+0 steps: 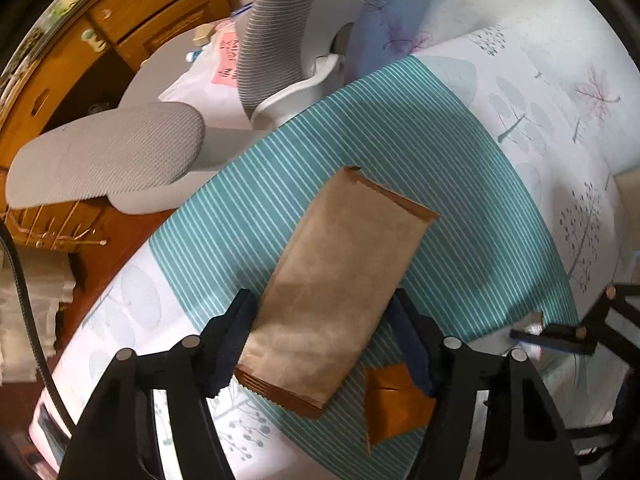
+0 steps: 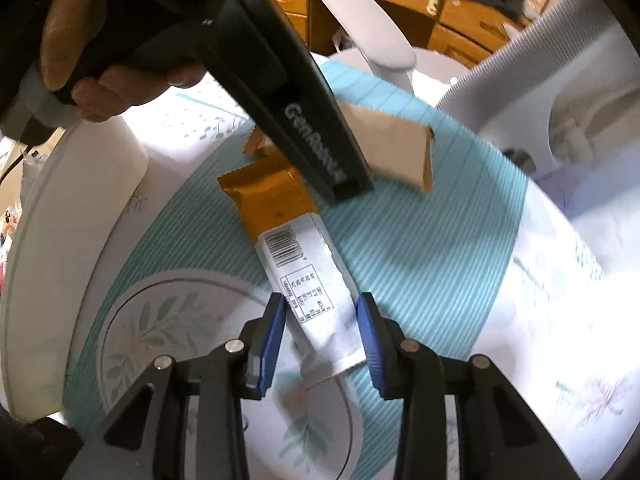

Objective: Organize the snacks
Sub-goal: 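Grasp the brown packet with the left tool while the right grasps the orange bar, then lower the brown packet into the tray with the left tool while the right drops the bar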

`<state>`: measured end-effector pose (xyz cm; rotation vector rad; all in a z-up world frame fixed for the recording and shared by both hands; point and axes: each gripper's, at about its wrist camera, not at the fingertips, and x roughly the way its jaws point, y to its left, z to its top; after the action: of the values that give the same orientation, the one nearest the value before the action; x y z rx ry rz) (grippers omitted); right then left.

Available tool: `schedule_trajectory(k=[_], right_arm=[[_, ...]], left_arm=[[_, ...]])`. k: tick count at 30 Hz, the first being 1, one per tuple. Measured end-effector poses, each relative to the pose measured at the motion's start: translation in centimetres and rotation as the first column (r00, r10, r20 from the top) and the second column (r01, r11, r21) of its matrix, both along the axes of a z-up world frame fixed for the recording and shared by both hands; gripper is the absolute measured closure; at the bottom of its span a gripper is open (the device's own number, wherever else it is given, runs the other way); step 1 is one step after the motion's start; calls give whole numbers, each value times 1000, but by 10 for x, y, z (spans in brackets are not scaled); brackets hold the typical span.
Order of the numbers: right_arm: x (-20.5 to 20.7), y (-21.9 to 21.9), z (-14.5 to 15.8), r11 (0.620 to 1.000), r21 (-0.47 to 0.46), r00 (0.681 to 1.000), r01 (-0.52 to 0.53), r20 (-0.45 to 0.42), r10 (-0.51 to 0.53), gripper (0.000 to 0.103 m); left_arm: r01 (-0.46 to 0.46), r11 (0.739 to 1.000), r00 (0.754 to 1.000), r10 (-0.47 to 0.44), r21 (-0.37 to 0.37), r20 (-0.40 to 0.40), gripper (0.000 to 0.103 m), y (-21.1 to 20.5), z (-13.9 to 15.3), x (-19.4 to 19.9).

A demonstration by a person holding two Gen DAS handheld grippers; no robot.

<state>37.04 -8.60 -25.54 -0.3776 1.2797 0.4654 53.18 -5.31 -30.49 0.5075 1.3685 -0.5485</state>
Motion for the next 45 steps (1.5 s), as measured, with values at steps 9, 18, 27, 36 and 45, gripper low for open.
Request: schedule_trajectory(k=[9, 18, 27, 36, 45], right_arm=[[-30, -24, 3, 977, 76, 969, 198, -168, -183, 67], [-95, -41, 6, 927, 69, 887, 368, -325, -328, 67], [-164, -46, 27, 870, 131, 820, 476, -424, -384, 67], [-202, -28, 47, 821, 154, 759, 550, -502, -415, 67], [-220, 7, 73, 758, 191, 738, 624, -462, -492, 67]], left_arm=[[-59, 998, 998, 59, 8, -21, 42, -5, 7, -21], [-127, 990, 991, 125, -58, -36, 42, -8, 50, -62], [-184, 973, 982, 187, -138, 3, 42, 5, 118, -123], [-263, 933, 963, 271, -247, -4, 42, 52, 185, -195], [-329, 901, 941, 338, -282, -16, 42, 129, 220, -262]])
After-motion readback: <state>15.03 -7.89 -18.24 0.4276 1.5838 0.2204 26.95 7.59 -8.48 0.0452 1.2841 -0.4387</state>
